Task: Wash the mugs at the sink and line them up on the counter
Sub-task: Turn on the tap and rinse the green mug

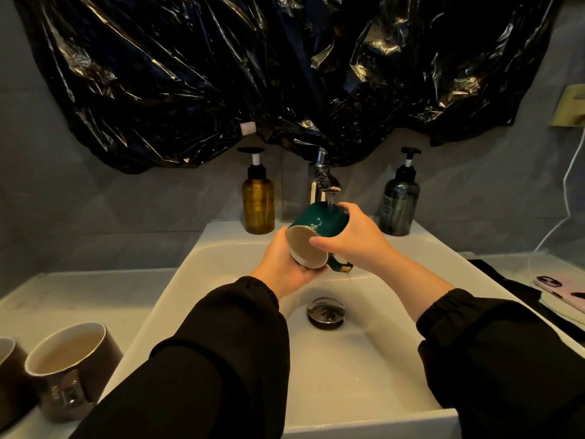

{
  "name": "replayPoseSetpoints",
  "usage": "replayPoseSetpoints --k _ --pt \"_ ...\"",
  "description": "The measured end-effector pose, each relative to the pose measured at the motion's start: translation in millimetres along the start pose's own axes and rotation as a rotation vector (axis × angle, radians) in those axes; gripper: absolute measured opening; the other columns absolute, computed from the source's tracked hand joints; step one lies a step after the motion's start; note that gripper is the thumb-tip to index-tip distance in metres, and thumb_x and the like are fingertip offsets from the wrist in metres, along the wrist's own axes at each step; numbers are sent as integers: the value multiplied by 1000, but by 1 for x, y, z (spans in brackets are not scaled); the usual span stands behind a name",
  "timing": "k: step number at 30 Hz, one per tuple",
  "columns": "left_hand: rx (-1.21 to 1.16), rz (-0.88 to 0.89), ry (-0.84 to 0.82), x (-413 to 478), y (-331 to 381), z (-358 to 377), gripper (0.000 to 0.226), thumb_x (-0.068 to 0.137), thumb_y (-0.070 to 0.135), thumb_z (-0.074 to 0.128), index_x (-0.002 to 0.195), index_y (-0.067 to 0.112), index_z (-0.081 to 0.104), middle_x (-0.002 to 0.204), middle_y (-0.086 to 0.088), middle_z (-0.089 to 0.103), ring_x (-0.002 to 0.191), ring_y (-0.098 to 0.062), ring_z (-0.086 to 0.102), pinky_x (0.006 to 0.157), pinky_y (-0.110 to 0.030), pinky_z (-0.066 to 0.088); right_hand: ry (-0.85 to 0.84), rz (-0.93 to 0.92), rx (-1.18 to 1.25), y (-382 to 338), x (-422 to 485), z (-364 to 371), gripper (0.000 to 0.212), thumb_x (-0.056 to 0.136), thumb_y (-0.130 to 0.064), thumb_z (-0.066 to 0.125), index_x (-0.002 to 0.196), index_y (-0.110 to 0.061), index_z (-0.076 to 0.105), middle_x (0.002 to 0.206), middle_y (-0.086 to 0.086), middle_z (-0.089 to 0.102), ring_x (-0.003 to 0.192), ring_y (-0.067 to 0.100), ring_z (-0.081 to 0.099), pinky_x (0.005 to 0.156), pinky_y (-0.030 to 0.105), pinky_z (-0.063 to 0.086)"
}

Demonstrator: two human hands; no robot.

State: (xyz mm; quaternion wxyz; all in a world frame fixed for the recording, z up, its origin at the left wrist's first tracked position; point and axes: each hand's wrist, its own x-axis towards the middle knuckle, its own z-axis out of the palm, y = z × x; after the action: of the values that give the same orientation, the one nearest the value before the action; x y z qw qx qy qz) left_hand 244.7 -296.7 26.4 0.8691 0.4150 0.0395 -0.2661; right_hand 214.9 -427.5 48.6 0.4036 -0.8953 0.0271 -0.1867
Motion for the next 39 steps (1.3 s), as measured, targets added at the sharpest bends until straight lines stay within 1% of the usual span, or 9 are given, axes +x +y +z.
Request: replayPoseSetpoints --k 3,6,11,16,19,23,25,33,39 --pt "67 23 17 -3 2 -2 37 96 44 42 117 13 44 112 -17 53 112 -34 50 102 -48 38 -9 66 105 0 2 0 70 72 -39 80 129 -17 45 111 -9 56 98 9 55 75 21 44" --pt "353 55 38 -3 5 -6 35 97 41 43 107 9 53 108 -17 59 103 -33 59 97 -45 44 -39 266 502 4 2 -3 36 82 -31 72 110 -12 60 92 -1 63 85 13 61 71 29 51" --pt "655 47 -65 -4 3 -3 38 96 40 46 104 6 64 106 -11 68 101 -23 64 89 -38 50 -51 559 910 14 -4 -9 36 85 -31 69 108 -8 55 99 10 59 90 24 60 77 40 53" --pt "806 120 -110 -10 -2 5 34 92 36 57 111 8 62 102 -6 68 99 -17 62 92 -36 49 -110 762 1023 12 -5 -6 35 85 -39 68 89 -9 51 94 15 56 83 29 58 83 46 52" --pt "867 166 -41 -12 -3 6 31 94 26 57 116 4 59 105 -7 63 98 -18 60 88 -33 48 -186 829 1007 12 -4 -3 49 82 -42 70 99 -4 46 100 18 55 94 35 58 89 52 50" --pt "945 216 30 -14 6 1 18 100 20 45 94 10 59 96 -6 60 105 -22 53 91 -36 42 -312 840 966 25 5 -8 87 76 -59 68 140 -16 28 129 24 50 118 44 52 98 55 41" --pt "1017 253 14 -16 13 -6 22 100 19 42 86 13 58 89 -4 60 103 -21 53 96 -38 40 -344 825 968 32 9 -11 91 76 -59 67 142 -12 28 131 25 50 116 44 53 97 53 43" --pt "1259 276 -66 -16 20 -20 17 100 19 42 107 12 56 114 -12 65 114 -23 54 99 -36 37 -330 559 1015 40 6 -13 58 82 -28 71 131 -11 44 133 22 48 117 40 54 95 49 49" --pt "1377 348 -42 -9 4 -18 25 98 18 45 93 8 68 100 -4 61 93 -16 52 85 -25 35 -337 371 916 45 6 -17 24 91 -18 61 114 -12 57 118 12 61 105 28 63 92 41 51"
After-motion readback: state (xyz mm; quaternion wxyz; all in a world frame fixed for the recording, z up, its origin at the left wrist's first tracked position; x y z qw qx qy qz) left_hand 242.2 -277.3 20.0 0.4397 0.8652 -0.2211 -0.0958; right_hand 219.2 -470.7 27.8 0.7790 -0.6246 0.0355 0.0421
